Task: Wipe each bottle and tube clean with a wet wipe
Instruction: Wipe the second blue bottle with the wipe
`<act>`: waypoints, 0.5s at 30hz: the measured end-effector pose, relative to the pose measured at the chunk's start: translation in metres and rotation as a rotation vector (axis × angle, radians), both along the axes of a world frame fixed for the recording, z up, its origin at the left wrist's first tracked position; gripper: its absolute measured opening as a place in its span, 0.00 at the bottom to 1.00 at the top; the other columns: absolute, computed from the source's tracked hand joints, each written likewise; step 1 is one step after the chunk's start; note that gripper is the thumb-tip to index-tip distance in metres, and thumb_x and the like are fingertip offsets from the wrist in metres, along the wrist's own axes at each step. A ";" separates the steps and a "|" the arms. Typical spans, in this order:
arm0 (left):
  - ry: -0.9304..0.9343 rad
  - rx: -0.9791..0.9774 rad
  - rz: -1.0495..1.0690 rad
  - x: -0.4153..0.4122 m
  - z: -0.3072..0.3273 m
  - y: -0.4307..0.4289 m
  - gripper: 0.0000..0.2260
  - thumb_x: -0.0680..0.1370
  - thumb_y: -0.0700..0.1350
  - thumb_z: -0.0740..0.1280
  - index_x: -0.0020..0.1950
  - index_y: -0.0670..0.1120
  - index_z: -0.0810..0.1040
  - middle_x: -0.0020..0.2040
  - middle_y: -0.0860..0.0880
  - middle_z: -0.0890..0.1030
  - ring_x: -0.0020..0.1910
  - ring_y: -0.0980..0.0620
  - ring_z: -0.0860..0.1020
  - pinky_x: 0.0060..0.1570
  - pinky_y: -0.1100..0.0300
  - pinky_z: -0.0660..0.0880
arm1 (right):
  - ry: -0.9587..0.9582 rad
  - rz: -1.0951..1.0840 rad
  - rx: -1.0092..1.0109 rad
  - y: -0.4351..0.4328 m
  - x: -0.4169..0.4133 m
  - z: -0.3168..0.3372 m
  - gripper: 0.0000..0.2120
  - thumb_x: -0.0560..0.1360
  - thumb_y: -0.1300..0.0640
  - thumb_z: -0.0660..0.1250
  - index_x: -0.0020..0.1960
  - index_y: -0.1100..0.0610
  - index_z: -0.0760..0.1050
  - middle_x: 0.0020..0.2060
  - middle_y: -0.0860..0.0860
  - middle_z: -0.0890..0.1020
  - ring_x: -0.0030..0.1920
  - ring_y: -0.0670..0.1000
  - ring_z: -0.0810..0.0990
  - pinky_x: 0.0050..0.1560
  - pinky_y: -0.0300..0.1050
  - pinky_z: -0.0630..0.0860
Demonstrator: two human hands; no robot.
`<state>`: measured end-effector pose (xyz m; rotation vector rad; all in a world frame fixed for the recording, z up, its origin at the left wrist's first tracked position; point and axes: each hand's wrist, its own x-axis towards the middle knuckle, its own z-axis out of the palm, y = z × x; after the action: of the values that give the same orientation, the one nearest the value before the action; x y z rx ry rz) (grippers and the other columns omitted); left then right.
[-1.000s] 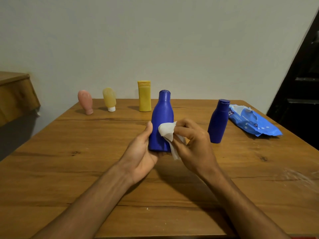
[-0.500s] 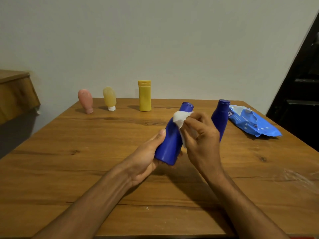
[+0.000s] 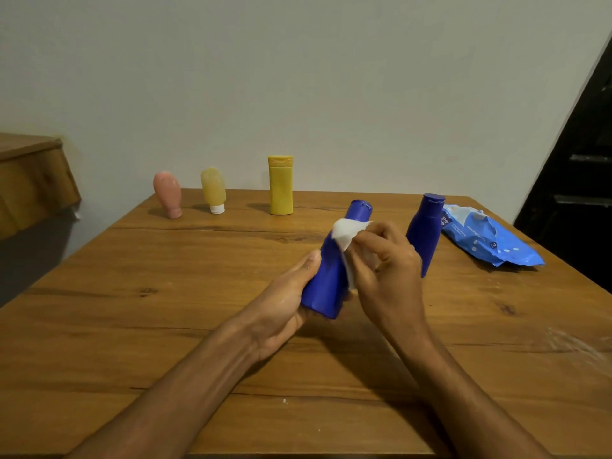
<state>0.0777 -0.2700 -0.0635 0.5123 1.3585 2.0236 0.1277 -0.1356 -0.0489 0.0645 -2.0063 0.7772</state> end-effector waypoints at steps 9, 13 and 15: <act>-0.147 0.141 0.038 -0.008 0.006 -0.004 0.31 0.79 0.65 0.56 0.68 0.41 0.75 0.53 0.40 0.82 0.53 0.46 0.81 0.59 0.50 0.74 | -0.244 0.242 0.252 -0.014 0.008 -0.001 0.06 0.72 0.55 0.70 0.49 0.50 0.81 0.45 0.42 0.75 0.48 0.41 0.72 0.48 0.45 0.70; -0.114 0.134 0.036 -0.009 0.005 -0.004 0.31 0.77 0.64 0.60 0.68 0.41 0.74 0.52 0.40 0.82 0.52 0.46 0.80 0.60 0.50 0.73 | -0.226 0.263 0.272 -0.013 0.007 0.000 0.07 0.71 0.52 0.66 0.47 0.50 0.81 0.44 0.43 0.77 0.47 0.41 0.73 0.46 0.47 0.70; -0.025 0.102 0.042 -0.006 0.005 -0.002 0.28 0.77 0.60 0.61 0.68 0.42 0.74 0.54 0.40 0.83 0.51 0.48 0.81 0.54 0.52 0.79 | -0.165 0.189 0.235 -0.012 0.006 -0.001 0.07 0.71 0.52 0.64 0.43 0.52 0.80 0.42 0.44 0.75 0.44 0.42 0.73 0.43 0.48 0.71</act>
<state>0.0718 -0.2716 -0.0588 0.5057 1.2661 2.1346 0.1333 -0.1476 -0.0502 0.3411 -2.2659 0.6780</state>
